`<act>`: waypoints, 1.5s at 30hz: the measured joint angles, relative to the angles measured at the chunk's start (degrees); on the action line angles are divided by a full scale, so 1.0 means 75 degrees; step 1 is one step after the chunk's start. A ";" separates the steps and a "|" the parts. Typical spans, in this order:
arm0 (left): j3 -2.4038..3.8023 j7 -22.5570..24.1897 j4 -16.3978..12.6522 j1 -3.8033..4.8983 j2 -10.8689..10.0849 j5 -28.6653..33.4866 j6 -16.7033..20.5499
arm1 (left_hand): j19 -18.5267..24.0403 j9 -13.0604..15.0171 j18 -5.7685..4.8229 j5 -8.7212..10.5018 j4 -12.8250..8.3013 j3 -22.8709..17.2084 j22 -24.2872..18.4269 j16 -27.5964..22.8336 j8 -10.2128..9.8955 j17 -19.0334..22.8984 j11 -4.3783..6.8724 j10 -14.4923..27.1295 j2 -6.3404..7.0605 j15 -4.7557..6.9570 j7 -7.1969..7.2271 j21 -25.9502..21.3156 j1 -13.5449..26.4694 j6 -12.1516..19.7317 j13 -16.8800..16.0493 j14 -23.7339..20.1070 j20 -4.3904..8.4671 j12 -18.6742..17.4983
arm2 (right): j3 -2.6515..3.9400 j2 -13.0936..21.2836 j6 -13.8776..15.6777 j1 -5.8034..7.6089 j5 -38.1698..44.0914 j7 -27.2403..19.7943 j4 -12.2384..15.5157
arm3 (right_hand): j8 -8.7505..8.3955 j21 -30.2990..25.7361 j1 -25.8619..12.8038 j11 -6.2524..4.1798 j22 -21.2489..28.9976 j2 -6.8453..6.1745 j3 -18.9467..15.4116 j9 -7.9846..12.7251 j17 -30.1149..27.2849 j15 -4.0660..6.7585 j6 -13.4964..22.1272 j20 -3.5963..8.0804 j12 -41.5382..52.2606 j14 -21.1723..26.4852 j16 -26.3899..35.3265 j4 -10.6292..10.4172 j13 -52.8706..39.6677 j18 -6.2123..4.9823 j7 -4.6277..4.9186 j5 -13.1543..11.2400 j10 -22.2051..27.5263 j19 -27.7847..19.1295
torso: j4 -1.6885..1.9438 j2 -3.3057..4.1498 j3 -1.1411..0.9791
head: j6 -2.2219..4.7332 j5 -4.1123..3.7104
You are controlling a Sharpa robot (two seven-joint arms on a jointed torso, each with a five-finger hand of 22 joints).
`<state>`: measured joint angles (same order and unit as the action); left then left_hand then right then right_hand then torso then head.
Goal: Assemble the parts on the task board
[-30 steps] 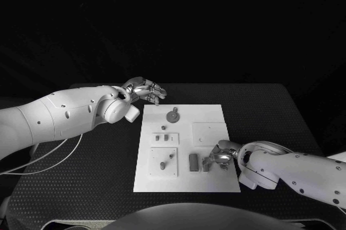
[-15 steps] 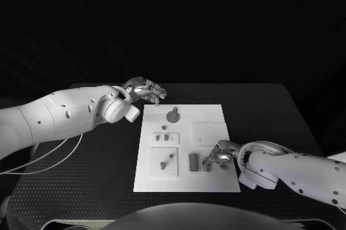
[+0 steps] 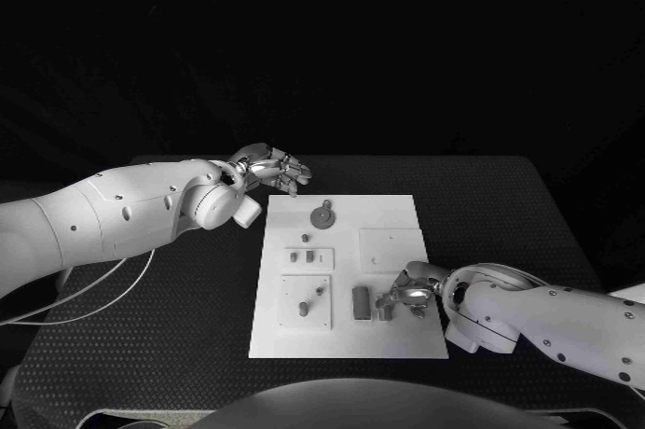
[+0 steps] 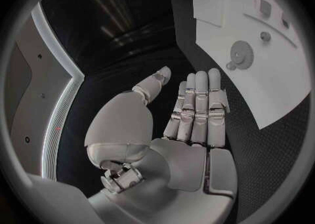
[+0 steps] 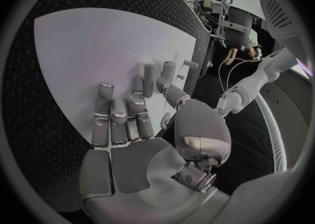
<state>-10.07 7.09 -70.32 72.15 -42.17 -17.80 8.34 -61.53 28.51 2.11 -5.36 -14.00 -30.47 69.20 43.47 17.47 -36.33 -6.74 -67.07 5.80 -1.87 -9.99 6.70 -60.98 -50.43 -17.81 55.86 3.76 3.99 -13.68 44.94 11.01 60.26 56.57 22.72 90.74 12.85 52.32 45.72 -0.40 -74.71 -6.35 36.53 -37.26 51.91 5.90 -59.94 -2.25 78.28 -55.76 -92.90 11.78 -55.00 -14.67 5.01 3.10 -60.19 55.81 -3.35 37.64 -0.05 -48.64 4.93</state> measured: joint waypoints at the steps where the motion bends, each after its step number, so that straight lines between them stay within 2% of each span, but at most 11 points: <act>1: 0.0000 0.0000 0.0000 0.0000 0.0000 0.0000 -0.0001 | 0.0000 0.0000 0.0000 0.0000 0.0000 0.0000 0.0000 0.0000 0.0000 0.0000 0.0000 0.0000 0.0000 0.0000 0.0000 0.0000 0.0000 0.0000 0.0000 0.0000 0.0000 0.0000 | 0.0000 0.0001 0.0001 0.0000 0.0002 -0.0001 0.0002 | 0.0000 0.0000 0.0000 0.0000 0.0000 0.0000 -0.0012 0.0000 0.0000 -0.0002 0.0002 0.0000 0.0000 0.0002 0.0000 -0.0013 0.0000 0.0000 0.0002 0.0000 0.0000 0.0000 | 0.0000 0.0000 0.0000 | 0.0003 0.0001; 7: 0.0000 -0.0001 -0.0001 0.0000 0.0000 0.0000 -0.0003 | 0.0000 0.0000 -0.0008 0.0000 0.0000 0.0000 -0.0001 0.0000 0.0000 0.0001 0.0000 0.0000 0.0000 0.0000 0.0000 0.0000 0.0000 0.0000 0.0001 0.0000 0.0000 0.0000 | -0.0002 0.0016 0.0015 -0.0002 0.0011 -0.0008 0.0022 | 0.0000 -0.0008 -0.0043 0.0000 0.0000 -0.0043 -0.0017 0.0001 0.0000 -0.0011 0.0010 0.0002 0.0000 0.0011 0.0000 -0.0090 0.0000 0.0000 0.0009 0.0000 0.0000 0.0002 | 0.0000 0.0000 -0.0001 | 0.0012 0.0011; 20: 0.0000 -0.0004 -0.0004 0.0000 -0.0008 -0.0002 -0.0006 | 0.0000 0.0001 -0.0051 0.0000 0.0000 0.0000 0.0006 0.0000 0.0000 0.0001 0.0000 0.0000 0.0000 0.0000 0.0000 0.0000 0.0000 0.0000 0.0002 0.0000 0.0000 0.0000 | -0.0017 0.0176 0.0078 -0.0028 0.0097 -0.0023 0.0222 | -0.0012 -0.0010 -0.0272 0.0014 -0.0010 -0.0271 0.0011 0.0024 0.0001 0.0004 0.0046 0.0028 0.0001 -0.0004 0.0001 -0.0434 0.0007 0.0001 0.0046 0.0000 0.0014 0.0026 | 0.0002 0.0000 0.0001 | 0.0021 0.0042; 24: 0.0000 -0.0004 -0.0005 0.0000 -0.0011 -0.0002 -0.0007 | 0.0000 0.0001 -0.0052 0.0000 0.0000 0.0000 0.0006 0.0000 0.0000 0.0002 0.0000 0.0000 0.0000 0.0000 0.0000 -0.0031 0.0000 0.0000 0.0002 0.0000 0.0000 0.0000 | -0.0019 0.0221 0.0087 -0.0032 0.0158 -0.0024 0.0281 | -0.0012 -0.0010 -0.0304 0.0014 -0.0010 -0.0303 -0.0001 0.0025 0.0001 0.0004 0.0045 0.0028 0.0001 -0.0004 0.0001 -0.0446 0.0007 0.0000 0.0045 0.0000 0.0014 0.0026 | 0.0002 -0.0001 0.0003 | 0.0023 0.0053; 45: 0.0000 -0.0006 -0.0006 0.0000 -0.0017 -0.0004 -0.0007 | 0.0000 -0.0005 -0.0053 0.0000 0.0000 0.0000 0.0012 0.0000 0.0000 -0.0004 0.0001 -0.0001 0.0000 0.0000 0.0000 -0.0030 0.0000 0.0000 0.0003 0.0000 0.0000 0.0000 | 0.0030 0.0270 0.0113 -0.0027 0.0301 -0.0022 0.0331 | -0.0013 -0.0010 -0.0302 0.0014 -0.0016 -0.0302 0.0032 0.0026 0.0007 -0.0007 0.0036 0.0055 0.0001 0.0003 0.0001 -0.0497 0.0006 0.0000 0.0050 0.0001 0.0014 0.0054 | -0.0004 -0.0001 -0.0003 | 0.0019 0.0081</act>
<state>-10.07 7.05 -70.36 72.15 -42.29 -17.83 8.29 -61.53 28.47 1.71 -5.36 -14.01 -30.47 69.29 43.47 17.47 -36.36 -6.74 -67.07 5.80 -1.87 -9.99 6.47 -60.98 -50.43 -17.78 55.86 3.76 3.99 -13.45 46.97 11.86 60.05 58.83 22.55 93.22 12.75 52.25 43.46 -0.30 -74.83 -8.61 36.77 -37.07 51.97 5.85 -59.67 -1.84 78.29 -55.74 -92.89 8.05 -54.95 -14.67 5.38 3.11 -60.09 56.21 -3.38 37.63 -0.08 -48.50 5.54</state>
